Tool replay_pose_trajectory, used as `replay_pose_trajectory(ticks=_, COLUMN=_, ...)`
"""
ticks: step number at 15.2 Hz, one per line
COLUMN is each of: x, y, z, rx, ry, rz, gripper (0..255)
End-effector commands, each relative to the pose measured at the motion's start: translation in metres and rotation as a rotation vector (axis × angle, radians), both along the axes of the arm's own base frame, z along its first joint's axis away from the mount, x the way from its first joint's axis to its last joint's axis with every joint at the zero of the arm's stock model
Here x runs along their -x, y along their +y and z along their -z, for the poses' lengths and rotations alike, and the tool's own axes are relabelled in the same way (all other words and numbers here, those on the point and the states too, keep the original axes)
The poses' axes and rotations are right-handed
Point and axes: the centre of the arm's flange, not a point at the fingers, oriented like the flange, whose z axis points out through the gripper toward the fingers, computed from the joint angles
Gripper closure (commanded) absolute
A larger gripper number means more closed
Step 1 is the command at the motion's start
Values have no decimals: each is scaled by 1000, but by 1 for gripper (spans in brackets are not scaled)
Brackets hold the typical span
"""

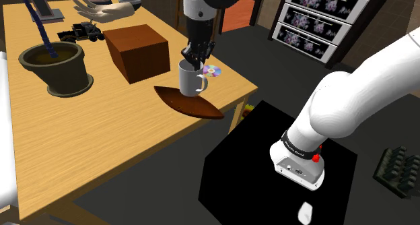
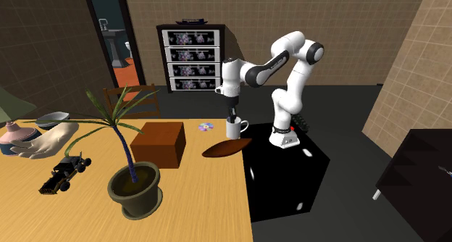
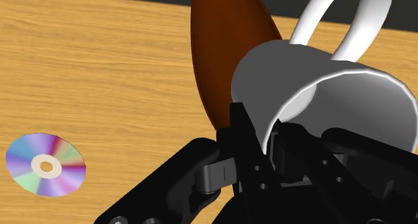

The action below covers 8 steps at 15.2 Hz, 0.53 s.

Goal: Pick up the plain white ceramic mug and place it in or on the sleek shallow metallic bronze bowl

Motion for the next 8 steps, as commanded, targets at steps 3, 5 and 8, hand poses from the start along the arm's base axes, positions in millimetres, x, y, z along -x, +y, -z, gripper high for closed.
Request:
replay_pose_trajectory(ticks=3, x=0, y=1, z=22, rx=0, ry=0, rz=0, gripper=255)
replay_pose_trajectory(ticks=5, x=0, y=1, z=32, rx=0, ry=0, rz=0, gripper=255)
replay_pose_trajectory(ticks=8, x=0, y=1, z=48, rx=0, ry=0, rz=0, gripper=255)
